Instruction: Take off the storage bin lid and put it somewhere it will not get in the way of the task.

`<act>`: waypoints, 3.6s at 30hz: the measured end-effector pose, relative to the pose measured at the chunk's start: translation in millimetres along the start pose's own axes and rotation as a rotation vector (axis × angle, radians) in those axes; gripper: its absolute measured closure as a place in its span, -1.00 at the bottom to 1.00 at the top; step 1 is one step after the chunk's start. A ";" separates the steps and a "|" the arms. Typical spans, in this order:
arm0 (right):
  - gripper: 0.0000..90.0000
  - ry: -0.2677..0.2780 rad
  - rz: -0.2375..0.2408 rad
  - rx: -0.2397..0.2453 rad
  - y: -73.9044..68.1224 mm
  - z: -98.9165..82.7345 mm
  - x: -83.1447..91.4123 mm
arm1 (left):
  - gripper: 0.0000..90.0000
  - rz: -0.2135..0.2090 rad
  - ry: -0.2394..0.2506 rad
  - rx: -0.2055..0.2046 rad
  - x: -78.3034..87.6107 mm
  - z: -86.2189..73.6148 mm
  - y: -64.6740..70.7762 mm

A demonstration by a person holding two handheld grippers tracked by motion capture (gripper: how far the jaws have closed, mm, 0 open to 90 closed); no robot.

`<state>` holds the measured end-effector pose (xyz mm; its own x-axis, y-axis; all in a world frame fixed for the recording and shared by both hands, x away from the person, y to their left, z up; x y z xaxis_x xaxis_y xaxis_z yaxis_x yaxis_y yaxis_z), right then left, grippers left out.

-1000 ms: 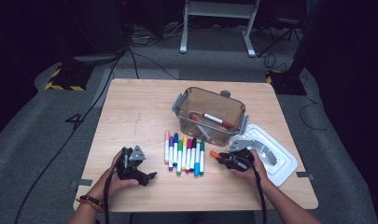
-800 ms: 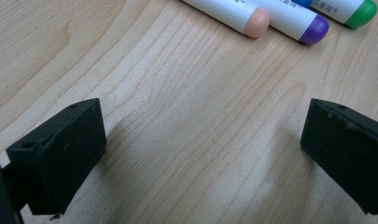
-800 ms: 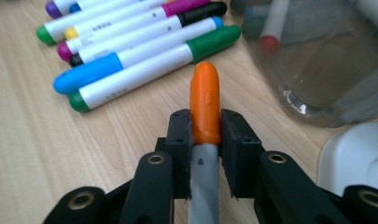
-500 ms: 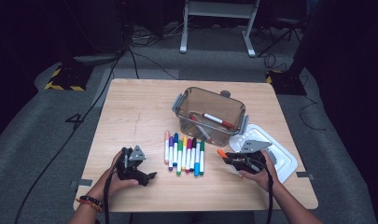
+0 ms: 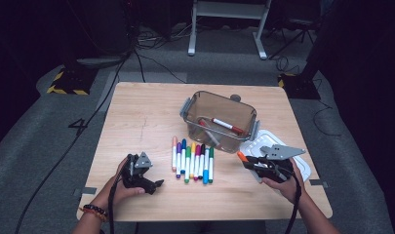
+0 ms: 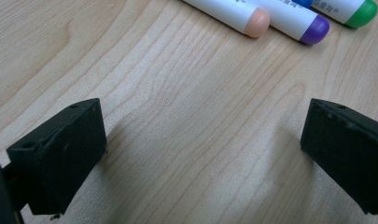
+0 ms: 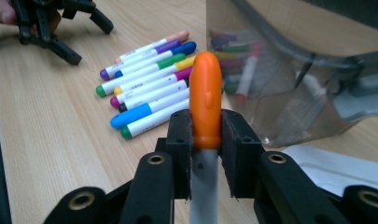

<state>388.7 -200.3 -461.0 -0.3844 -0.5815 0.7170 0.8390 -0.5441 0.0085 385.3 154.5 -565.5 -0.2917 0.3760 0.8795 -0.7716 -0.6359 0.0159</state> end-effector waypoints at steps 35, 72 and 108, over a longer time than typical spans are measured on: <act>0.65 0.060 -0.116 0.095 51.4 119.0 58.5 | -0.99 0.000 -0.001 -0.004 0.0 0.1 -0.4; 0.65 -0.439 0.011 0.108 80.4 132.2 -102.2 | -0.99 -0.004 0.000 -0.007 -0.2 0.4 -0.5; -0.36 -0.094 -0.142 0.072 50.4 109.3 -1.3 | -0.99 -0.001 -0.001 -0.007 0.0 0.1 -0.4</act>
<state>473.6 -160.8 -385.3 -0.4658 -0.4409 0.7673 0.8057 -0.5698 0.1617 385.7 154.7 -565.5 -0.2907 0.3759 0.8799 -0.7757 -0.6310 0.0133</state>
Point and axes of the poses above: each handheld gripper's, and its own axes: x roughly backward along the jaws, z roughly out of its top, y roughly to its right, the point moved 8 cm from there along -x, roughly forward along the jaws, and after that the axes turned 13 degrees about -y, right-handed, at the moved point
